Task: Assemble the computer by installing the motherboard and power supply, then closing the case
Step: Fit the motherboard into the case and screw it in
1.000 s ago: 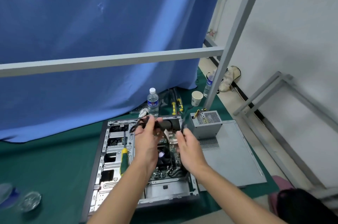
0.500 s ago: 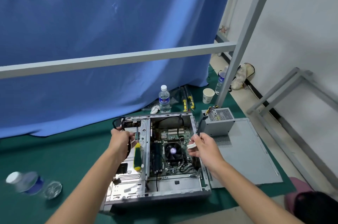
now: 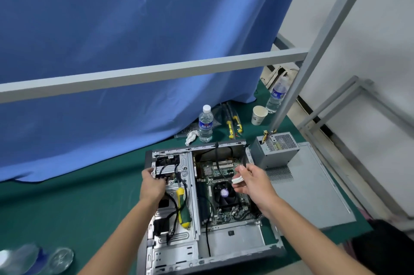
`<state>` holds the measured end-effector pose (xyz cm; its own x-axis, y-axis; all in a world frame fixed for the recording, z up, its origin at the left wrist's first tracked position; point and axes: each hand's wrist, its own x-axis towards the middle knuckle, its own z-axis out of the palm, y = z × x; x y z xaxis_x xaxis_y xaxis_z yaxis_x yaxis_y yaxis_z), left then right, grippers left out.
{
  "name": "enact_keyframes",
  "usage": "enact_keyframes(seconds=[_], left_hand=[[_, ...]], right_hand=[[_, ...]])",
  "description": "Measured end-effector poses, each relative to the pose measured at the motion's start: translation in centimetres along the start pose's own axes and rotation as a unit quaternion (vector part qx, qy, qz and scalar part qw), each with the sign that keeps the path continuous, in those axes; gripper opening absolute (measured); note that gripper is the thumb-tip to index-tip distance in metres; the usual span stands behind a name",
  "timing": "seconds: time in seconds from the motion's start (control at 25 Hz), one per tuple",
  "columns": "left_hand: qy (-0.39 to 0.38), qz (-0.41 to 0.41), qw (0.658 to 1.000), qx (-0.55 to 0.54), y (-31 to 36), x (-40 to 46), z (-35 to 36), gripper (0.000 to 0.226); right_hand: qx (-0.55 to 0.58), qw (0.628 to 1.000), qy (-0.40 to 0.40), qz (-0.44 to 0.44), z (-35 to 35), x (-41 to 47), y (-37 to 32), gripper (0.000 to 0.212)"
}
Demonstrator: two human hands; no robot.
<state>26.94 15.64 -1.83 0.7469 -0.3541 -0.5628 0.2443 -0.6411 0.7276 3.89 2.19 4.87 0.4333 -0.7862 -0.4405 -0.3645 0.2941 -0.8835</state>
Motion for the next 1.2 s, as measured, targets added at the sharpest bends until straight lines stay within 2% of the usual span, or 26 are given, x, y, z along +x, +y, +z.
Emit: enact_keyframes(seconds=[0.08, 0.2, 0.28, 0.32, 0.36, 0.4, 0.44, 0.48, 0.52, 0.56, 0.68, 0.76, 0.88, 0.96, 1.0, 1.12, 1.2], left_hand=[[0.023, 0.028, 0.996, 0.076, -0.2, 0.2, -0.4, 0.048], [0.078, 0.082, 0.980, 0.165, 0.5, -0.2, -0.4, 0.054], [0.122, 0.192, 0.958, 0.172, 1.7, -1.4, 0.4, 0.057], [0.111, 0.249, 0.947, 0.170, 2.5, -2.3, 1.0, 0.054], [0.067, 0.281, 0.947, 0.143, 3.3, -3.0, 1.7, 0.049], [-0.013, 0.264, 0.961, 0.082, 4.3, -3.8, 2.5, 0.043], [-0.111, 0.204, 0.973, -0.017, 5.5, -4.7, 3.0, 0.037], [-0.199, 0.135, 0.963, -0.121, 6.3, -5.4, 3.5, 0.030], [-0.248, 0.097, 0.945, -0.190, 6.8, -5.8, 3.9, 0.024], [-0.271, 0.094, 0.931, -0.226, 7.1, -6.0, 4.2, 0.019], [-0.330, 0.101, 0.888, -0.305, 7.2, -6.5, 4.2, 0.026], [-0.345, 0.110, 0.879, -0.311, 7.4, -6.6, 4.2, 0.027], [-0.308, 0.127, 0.897, -0.290, 7.5, -6.6, 4.3, 0.020], [-0.275, 0.136, 0.908, -0.284, 7.5, -6.4, 4.4, 0.014], [-0.267, 0.140, 0.912, -0.276, 7.5, -6.3, 4.4, 0.012], [-0.258, 0.163, 0.919, -0.249, 7.5, -6.5, 4.9, 0.009], [-0.252, 0.185, 0.920, -0.235, 7.4, -6.5, 5.1, 0.008]], right_hand=[[-0.008, 1.000, 0.004, 0.001, 0.5, 0.0, 0.2, 0.022], [-0.019, 1.000, 0.006, 0.003, 0.9, 0.1, 0.3, 0.021], [-0.023, 1.000, 0.003, 0.001, 0.8, 0.4, 0.1, 0.022], [-0.028, 1.000, 0.003, -0.002, 0.8, 0.4, -0.1, 0.022], [-0.036, 0.999, 0.002, -0.007, 0.8, 0.5, -0.3, 0.023], [-0.044, 0.999, 0.001, -0.010, 0.9, 0.6, -0.4, 0.024], [-0.050, 0.999, -0.002, -0.011, 1.0, 0.7, -0.5, 0.025], [-0.056, 0.998, -0.007, -0.012, 1.2, 0.7, -0.4, 0.026], [-0.064, 0.998, -0.014, -0.013, 1.3, 0.6, -0.3, 0.026], [-0.073, 0.997, -0.021, -0.013, 1.4, 0.6, -0.2, 0.027], [-0.091, 0.995, -0.029, -0.003, 1.1, 0.7, 0.2, 0.026], [-0.089, 0.995, -0.032, 0.021, 0.9, 0.6, 0.5, 0.024], [-0.108, 0.993, -0.027, 0.039, 0.9, 0.4, 0.7, 0.026], [-0.143, 0.990, 0.010, -0.013, 0.7, 0.4, 0.1, 0.032], [-0.128, 0.991, 0.005, -0.045, 0.7, 0.3, -0.5, 0.032], [-0.099, 0.986, -0.078, -0.109, 1.9, 0.1, -2.4, 0.021], [-0.084, 0.986, -0.050, -0.135, 2.5, 0.5, -2.9, 0.021]])
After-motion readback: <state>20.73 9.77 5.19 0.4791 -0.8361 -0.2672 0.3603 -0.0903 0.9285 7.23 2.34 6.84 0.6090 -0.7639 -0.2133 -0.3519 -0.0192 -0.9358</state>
